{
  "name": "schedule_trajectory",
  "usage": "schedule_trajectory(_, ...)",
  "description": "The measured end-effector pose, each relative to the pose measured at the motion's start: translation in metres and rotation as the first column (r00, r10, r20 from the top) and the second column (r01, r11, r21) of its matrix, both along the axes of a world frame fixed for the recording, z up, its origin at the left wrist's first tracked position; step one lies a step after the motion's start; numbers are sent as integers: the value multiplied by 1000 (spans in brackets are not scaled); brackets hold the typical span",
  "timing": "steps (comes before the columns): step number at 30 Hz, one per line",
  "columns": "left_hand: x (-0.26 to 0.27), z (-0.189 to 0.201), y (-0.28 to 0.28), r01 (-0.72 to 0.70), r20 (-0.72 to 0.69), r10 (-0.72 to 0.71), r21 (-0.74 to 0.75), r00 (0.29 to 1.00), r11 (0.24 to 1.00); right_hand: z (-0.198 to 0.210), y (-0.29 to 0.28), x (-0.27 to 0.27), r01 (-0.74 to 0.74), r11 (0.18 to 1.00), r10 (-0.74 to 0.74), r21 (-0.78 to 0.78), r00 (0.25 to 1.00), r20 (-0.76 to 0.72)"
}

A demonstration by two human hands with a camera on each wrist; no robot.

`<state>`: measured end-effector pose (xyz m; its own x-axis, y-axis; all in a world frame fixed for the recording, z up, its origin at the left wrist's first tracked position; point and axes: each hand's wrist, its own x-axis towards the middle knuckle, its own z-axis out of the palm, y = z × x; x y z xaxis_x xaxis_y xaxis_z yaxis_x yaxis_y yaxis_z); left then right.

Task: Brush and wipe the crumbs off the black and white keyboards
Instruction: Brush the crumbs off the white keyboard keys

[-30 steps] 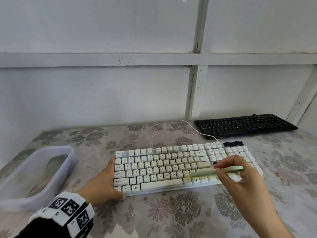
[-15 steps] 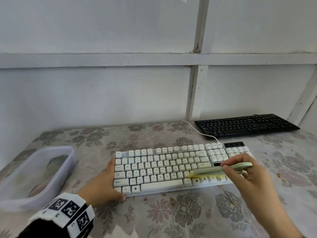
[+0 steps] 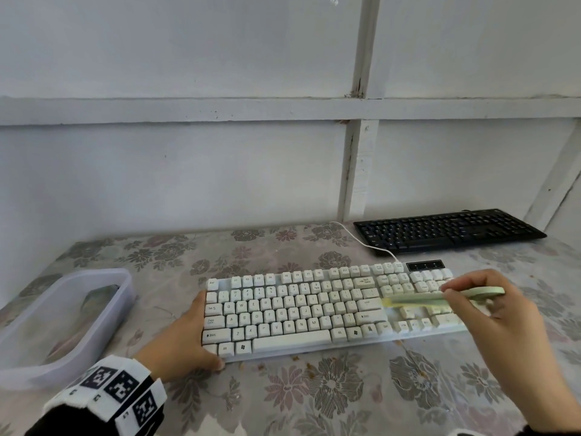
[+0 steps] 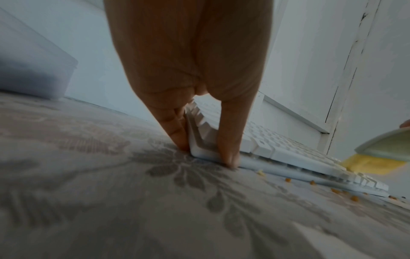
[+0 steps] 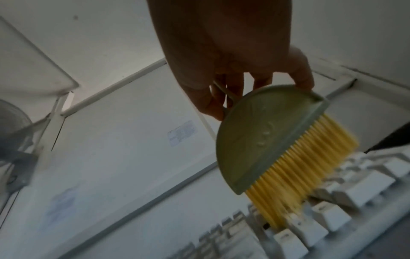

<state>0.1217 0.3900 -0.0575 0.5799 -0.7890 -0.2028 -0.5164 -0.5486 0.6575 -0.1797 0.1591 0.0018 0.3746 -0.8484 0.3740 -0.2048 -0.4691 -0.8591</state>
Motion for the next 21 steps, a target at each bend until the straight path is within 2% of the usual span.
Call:
schedule_trajectory(2, 1, 0, 0, -2, -5, 2, 3, 1000, 1000, -1, -1, -1, -103, 990, 95, 98, 992, 79)
schedule_trajectory(3, 1, -1, 0, -4, -7, 4, 4, 1000, 1000, -3, -3, -2, -109, 987, 100, 120, 992, 77)
schedule_trajectory(7, 3, -3, 1, 0, -9, 0, 7, 1000, 1000, -8, -18, -8, 80, 997, -80, 0, 995, -66)
schedule_trajectory(9, 4, -4, 2, 2, -14, -1, 4, 1000, 1000, -4, -23, -13, 131, 989, -135, -67, 988, -70)
schedule_trajectory(12, 6, -4, 2, 5, -24, -5, 3, 1000, 1000, 0, -27, -18, -2, 1000, -1, 29, 992, 126)
schedule_trajectory(13, 6, -4, 1, 5, -29, -5, 6, 1000, 1000, 0, -26, -20, -57, 996, 48, 64, 990, 133)
schedule_trajectory(15, 6, -4, 1, 3, -31, -3, 3, 1000, 1000, -3, -27, -22, -66, 995, 65, 68, 998, 26)
schedule_trajectory(17, 5, -3, 1, 9, -31, -9, 0, 999, 1000, -5, -31, -26, 15, 1000, -14, 11, 997, -80)
schedule_trajectory(21, 4, -3, 1, 15, -40, -15, 0, 999, 1000, -1, -40, -33, 166, 981, -179, -101, 974, -138)
